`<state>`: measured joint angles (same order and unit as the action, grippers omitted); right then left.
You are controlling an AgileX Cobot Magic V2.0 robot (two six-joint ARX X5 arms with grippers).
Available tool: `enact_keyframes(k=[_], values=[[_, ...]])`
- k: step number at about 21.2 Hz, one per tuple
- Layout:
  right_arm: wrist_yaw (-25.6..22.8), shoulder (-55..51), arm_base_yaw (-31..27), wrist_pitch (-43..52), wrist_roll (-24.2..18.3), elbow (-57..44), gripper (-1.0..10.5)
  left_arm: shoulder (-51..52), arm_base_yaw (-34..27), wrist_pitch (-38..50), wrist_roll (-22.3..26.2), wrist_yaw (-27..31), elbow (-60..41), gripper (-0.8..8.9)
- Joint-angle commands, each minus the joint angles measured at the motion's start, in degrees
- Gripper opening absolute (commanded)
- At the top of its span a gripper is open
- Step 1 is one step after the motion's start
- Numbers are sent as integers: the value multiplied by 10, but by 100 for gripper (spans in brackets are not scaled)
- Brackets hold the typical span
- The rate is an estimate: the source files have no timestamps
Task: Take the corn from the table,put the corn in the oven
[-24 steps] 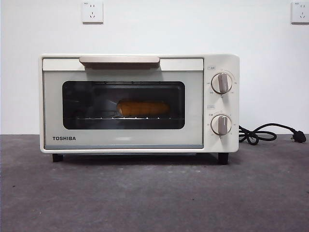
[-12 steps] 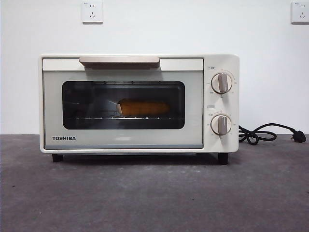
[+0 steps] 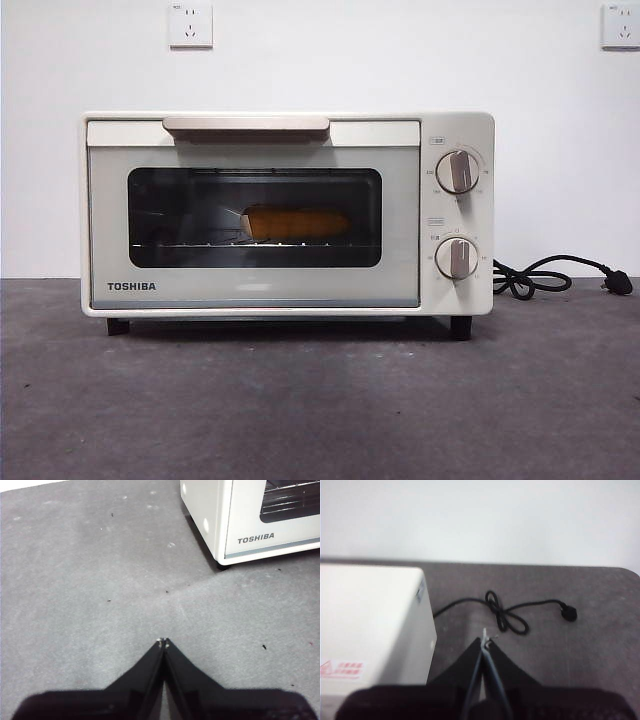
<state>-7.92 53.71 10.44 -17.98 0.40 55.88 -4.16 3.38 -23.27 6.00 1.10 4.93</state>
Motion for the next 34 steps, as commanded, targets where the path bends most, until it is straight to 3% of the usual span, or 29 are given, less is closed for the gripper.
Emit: enact_keyframes(k=[1,7,12,17,34], values=[[15,-74,-52,77,-4,-123,-1,0,-2,6,2,0,-3,-3],[23,-269,-87,193,5,-412,-1,0,-2,6,2,0,-3,-3],[25,-405,-87,214,45,-551,-1,0,-2,6,2,0,-3,-3],[25,-487,-86,78,43,-550,-1,0,-2,6,2,0,-3,-3],[26,-493,-86,74,41,-550,-1,0,-2,6,2,0,-3,-3]])
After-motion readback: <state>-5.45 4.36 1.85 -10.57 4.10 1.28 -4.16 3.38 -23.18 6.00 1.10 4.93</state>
